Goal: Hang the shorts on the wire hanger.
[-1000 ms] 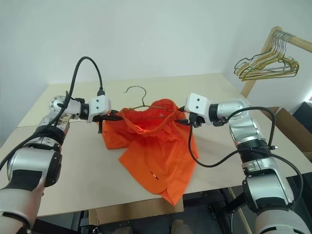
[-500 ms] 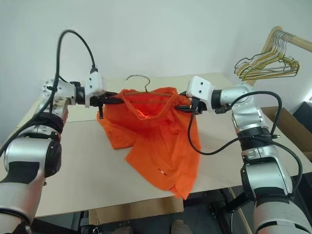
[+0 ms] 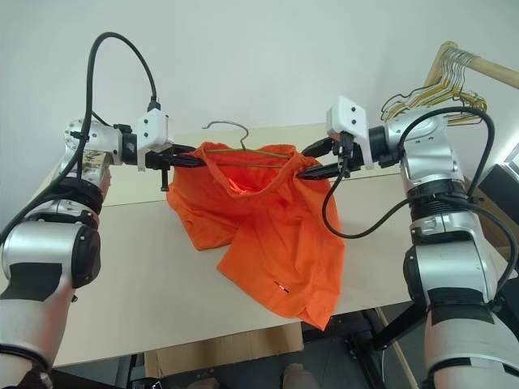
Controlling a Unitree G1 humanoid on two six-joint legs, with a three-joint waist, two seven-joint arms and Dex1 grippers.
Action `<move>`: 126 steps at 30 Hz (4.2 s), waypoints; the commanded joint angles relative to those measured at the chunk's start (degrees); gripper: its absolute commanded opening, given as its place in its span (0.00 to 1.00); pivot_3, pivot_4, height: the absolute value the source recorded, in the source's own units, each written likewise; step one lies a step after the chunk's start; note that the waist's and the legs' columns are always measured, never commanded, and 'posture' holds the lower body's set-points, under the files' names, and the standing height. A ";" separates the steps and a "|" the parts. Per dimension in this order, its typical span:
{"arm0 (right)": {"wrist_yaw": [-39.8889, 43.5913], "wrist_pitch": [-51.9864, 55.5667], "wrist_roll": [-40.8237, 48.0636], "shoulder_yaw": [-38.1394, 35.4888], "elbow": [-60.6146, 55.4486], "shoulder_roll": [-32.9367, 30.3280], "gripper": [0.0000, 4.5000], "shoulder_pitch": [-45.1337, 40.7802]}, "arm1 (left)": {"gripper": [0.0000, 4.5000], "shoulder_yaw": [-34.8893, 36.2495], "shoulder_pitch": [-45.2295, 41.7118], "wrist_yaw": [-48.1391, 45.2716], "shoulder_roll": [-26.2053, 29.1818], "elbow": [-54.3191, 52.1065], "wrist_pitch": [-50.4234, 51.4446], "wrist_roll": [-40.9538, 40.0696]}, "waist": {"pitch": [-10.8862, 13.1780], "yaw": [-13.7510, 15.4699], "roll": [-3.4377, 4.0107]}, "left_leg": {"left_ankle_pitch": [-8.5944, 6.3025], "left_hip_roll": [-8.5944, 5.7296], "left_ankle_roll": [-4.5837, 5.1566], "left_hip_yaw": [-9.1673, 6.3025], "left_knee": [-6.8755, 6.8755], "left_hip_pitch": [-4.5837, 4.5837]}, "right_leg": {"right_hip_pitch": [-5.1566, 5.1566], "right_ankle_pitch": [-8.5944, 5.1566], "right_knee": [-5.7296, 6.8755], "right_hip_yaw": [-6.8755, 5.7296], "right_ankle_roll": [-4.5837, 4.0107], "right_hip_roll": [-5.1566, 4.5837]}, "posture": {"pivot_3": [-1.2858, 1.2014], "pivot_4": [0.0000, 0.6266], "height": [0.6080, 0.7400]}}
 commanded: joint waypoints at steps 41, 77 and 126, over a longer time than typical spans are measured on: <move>-0.95 9.76 -3.56 -1.57 1.06 2.80 0.00 -1.32 | 0.80 1.43 0.75 9.87 4.89 1.24 3.77 1.52 | 0.01 0.23 0.02 | 0.00 -0.01 0.00 -0.04 0.00 -0.05 | -0.04 0.00 0.04 -0.03 0.00 -0.02 | 0.50 0.00 1.00; 4.88 14.97 7.67 -0.95 -8.06 -3.15 0.00 2.65 | 0.15 6.26 1.97 -3.58 5.15 2.13 19.14 -2.95 | 0.02 -1.27 0.03 | 0.01 -0.01 -0.02 -0.10 0.01 -0.10 | -0.05 0.00 0.03 -0.10 0.01 -0.05 | 0.49 0.00 1.00; 3.24 13.90 5.33 -1.39 -5.94 -2.37 0.00 4.36 | 0.25 6.83 5.39 -2.08 5.64 1.79 18.20 -2.32 | 0.02 -1.16 0.03 | 0.01 -0.03 -0.02 -0.11 0.01 -0.09 | -0.05 0.00 0.04 -0.11 0.01 -0.08 | 0.49 0.00 1.00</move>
